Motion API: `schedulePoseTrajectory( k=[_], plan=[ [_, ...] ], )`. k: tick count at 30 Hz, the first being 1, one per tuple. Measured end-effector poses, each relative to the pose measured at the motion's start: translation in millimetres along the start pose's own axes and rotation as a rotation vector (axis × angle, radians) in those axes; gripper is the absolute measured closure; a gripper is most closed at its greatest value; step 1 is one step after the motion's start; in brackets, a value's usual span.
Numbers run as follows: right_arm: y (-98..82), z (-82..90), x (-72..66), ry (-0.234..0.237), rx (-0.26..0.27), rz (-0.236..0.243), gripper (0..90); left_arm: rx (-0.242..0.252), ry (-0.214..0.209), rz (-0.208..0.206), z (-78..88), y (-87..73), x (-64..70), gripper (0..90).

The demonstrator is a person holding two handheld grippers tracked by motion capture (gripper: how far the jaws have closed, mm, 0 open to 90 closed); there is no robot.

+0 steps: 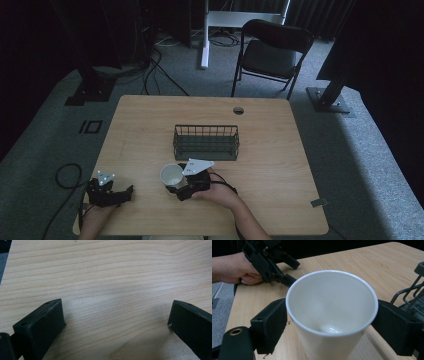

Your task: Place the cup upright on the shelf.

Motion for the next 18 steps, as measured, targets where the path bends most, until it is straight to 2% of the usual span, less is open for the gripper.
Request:
schedulePoseTrajectory(
  k=[8, 15, 18],
  plan=[
    [4.6, -2.3, 0.5, 0.001, 0.019, -0.01, 14.0, 0.0, 0.0, 0.0, 0.0, 0.0, 0.0, 0.7],
    [6.1, -5.1, -0.4, -0.001, 0.023, 0.008, 14.1, 0.0, 0.0, 0.001, 0.0, 0.0, 0.1, 0.7],
    [6.0, -6.1, -0.3, -0.009, 0.019, 0.012, 19.2, 0.0, 0.0, 0.001, 0.0, 0.0, 0.1, 0.7]
  ],
)
Point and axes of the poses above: each handheld gripper's, and its own axes: z roughly backward along the jaws, y roughly out of its top, x roughly to its right, the point moved 5 cm from there along -z, roughly forward along the jaws, and after that the axes turned 10 degrees about z, right-handed, at the moved point
